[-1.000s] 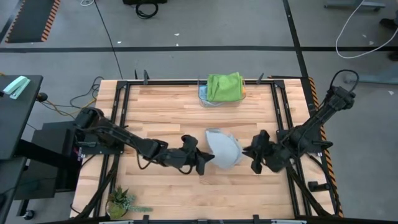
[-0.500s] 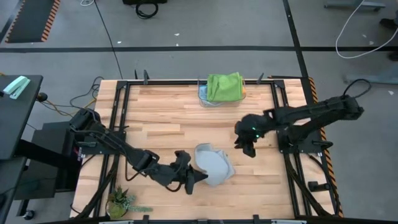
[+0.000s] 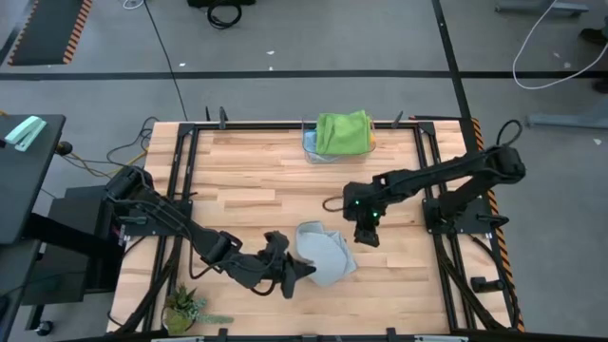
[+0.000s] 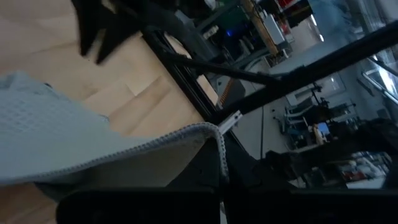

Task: Fold microfiber towels
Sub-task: Fold the gray microfiber cloth

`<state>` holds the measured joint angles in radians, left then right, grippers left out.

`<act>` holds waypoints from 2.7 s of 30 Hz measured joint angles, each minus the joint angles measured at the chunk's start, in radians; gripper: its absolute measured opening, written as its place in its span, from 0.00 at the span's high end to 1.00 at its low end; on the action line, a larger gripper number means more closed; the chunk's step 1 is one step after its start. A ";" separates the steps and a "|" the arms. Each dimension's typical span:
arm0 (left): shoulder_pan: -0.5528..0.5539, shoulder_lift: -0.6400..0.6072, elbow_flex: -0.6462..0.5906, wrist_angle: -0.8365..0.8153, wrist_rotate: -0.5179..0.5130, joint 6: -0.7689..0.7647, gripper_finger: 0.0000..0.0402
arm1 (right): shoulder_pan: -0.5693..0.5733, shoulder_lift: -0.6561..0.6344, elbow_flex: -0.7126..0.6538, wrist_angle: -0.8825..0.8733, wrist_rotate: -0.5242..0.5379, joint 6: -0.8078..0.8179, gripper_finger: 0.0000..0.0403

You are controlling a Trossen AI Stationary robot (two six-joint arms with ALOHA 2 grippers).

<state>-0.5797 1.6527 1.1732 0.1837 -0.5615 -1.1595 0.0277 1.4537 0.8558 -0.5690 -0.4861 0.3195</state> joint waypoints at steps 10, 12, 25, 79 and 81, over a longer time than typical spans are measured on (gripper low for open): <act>0.079 0.000 0.000 -0.001 -0.041 0.032 0.99 | 0.316 -0.181 0.000 0.087 0.530 0.324 0.77; 0.107 0.000 0.000 0.004 -0.021 0.050 0.99 | 0.360 -0.170 0.000 0.140 0.554 0.392 0.78; 0.230 0.001 0.000 0.051 0.015 0.149 0.99 | 0.558 -0.082 0.100 0.267 0.724 0.444 0.81; 0.304 0.001 0.000 0.208 0.034 0.347 0.99 | 0.104 0.078 0.152 -0.027 1.147 0.537 0.97; 0.308 0.001 0.000 0.210 0.036 0.347 0.99 | 0.102 0.061 0.152 -0.033 1.146 0.515 0.97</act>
<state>-0.2718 1.6535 1.1736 0.3939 -0.5260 -0.8127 0.1298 1.5151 1.0080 -0.6020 0.6599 0.8347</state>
